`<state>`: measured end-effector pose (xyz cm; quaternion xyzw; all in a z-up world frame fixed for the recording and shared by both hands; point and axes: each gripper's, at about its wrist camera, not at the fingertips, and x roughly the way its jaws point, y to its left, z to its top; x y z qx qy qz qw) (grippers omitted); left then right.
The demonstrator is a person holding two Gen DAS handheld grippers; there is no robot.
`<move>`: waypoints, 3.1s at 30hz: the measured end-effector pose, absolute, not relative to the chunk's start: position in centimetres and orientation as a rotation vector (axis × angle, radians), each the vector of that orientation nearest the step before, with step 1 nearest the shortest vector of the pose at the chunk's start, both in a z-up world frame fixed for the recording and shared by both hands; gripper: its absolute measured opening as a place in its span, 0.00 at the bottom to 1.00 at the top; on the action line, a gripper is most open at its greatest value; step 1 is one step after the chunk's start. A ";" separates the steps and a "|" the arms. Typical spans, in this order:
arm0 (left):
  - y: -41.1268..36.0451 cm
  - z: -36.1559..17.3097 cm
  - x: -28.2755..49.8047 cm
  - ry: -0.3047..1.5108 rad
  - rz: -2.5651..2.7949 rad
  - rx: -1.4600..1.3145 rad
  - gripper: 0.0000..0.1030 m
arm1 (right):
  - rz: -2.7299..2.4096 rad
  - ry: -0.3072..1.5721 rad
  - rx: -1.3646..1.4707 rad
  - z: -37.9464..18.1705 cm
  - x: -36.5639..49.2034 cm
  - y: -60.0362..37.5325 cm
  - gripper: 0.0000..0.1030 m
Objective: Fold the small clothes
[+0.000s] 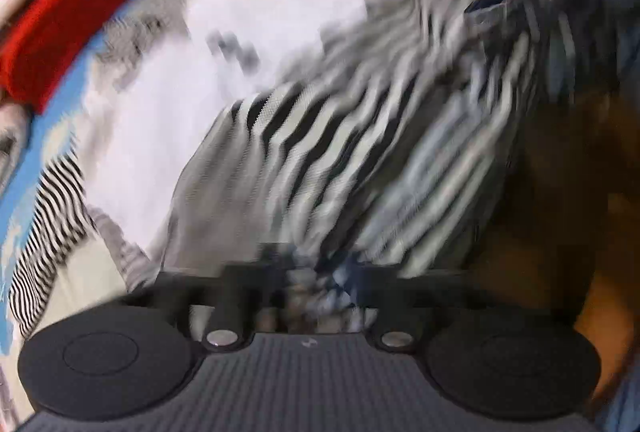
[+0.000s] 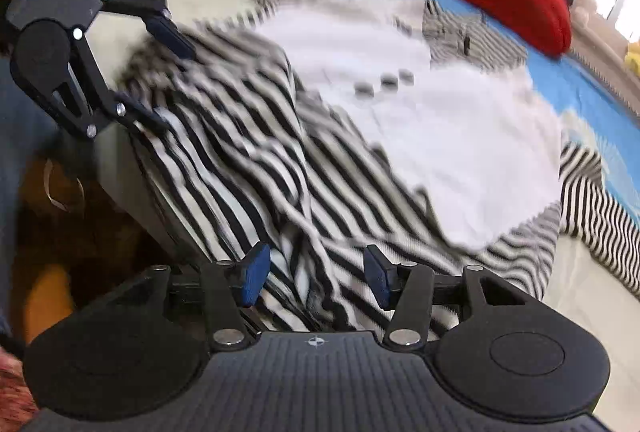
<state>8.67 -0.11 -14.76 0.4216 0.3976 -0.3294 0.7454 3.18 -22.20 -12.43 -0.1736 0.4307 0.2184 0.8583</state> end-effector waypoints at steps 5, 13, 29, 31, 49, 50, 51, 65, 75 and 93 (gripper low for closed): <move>3.2 -12.2 5.1 0.837 -0.816 0.820 0.11 | 0.577 0.882 -0.461 -11.5 -0.9 -22.2 0.04; 3.3 -13.1 3.6 0.825 -0.870 0.771 0.79 | 0.603 1.028 -0.433 -13.1 0.4 -20.9 0.35; 5.7 -16.5 13.1 0.926 -0.438 0.510 1.00 | 0.108 1.048 -0.112 -15.6 7.8 -29.4 0.45; 6.5 -15.6 12.8 0.925 -0.426 0.433 1.00 | 0.078 1.075 -0.001 -14.9 6.9 -30.8 0.46; 11.0 -8.8 29.9 0.748 0.133 0.054 1.00 | -0.233 0.551 0.318 -10.4 19.5 -30.5 0.82; 11.1 -9.1 30.4 0.756 0.142 0.055 1.00 | -0.239 0.558 0.319 -11.1 20.2 -30.5 0.82; 11.2 -9.6 31.1 0.763 0.148 0.057 1.00 | -0.242 0.564 0.323 -11.6 20.5 -30.6 0.82; 12.6 -11.9 34.6 0.794 0.175 0.089 1.00 | -0.257 0.641 0.251 -14.0 23.0 -28.5 0.82; 14.7 -12.7 35.9 0.828 0.250 0.069 1.00 | -0.257 0.647 0.193 -14.5 23.3 -27.4 0.82; 28.9 -15.2 42.7 0.908 0.341 -0.605 0.99 | -0.282 0.671 0.251 -14.9 23.4 -28.6 0.82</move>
